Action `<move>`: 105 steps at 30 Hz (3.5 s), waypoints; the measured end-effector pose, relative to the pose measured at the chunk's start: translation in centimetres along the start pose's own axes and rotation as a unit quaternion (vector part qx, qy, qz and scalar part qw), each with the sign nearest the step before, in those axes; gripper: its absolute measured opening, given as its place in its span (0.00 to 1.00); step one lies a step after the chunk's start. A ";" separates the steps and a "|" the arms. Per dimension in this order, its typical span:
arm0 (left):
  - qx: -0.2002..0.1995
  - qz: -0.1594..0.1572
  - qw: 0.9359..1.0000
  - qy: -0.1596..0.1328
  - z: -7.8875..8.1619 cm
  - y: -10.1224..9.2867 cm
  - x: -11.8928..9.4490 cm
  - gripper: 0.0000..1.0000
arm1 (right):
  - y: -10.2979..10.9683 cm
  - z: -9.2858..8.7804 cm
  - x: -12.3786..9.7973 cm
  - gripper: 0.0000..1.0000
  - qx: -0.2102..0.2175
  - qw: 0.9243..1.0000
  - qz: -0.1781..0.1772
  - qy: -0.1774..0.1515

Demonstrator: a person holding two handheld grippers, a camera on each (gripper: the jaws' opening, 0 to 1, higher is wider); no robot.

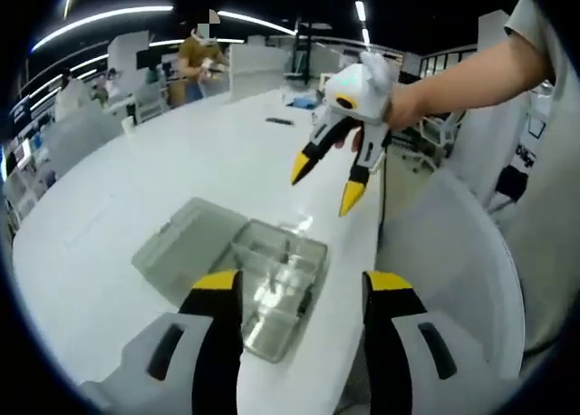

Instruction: Insert the divider into the dual guide fixture by aligning both edges with the guide slots and pushing it downward to the bottom, including one-sided entry, uneven engagement, binding, and posture correction.

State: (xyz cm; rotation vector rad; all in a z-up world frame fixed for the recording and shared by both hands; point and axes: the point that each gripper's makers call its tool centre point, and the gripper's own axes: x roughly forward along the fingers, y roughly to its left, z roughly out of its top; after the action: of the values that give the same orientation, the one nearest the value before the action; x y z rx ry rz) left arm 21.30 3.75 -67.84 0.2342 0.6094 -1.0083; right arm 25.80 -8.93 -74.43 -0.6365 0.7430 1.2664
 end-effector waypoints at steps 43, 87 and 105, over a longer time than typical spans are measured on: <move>-0.016 0.009 1.000 -0.007 -0.7 0.2 -0.8 0.51 | -1.7 -3.1 3.4 0.40 -0.057 0.995 0.015 0.083; -0.031 0.012 0.999 -0.003 -1.7 0.6 -0.8 0.51 | -2.4 -4.3 5.8 0.35 -0.073 0.989 0.047 0.116; -0.033 0.011 0.999 -0.004 -1.7 0.6 -0.9 0.51 | -2.2 -4.2 5.9 0.29 -0.080 0.988 0.052 0.117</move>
State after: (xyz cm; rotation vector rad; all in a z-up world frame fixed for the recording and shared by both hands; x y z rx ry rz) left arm 20.89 5.46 -68.76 0.1775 0.6308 -0.9659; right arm 28.19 -9.04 -81.61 -0.8983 0.8824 1.3721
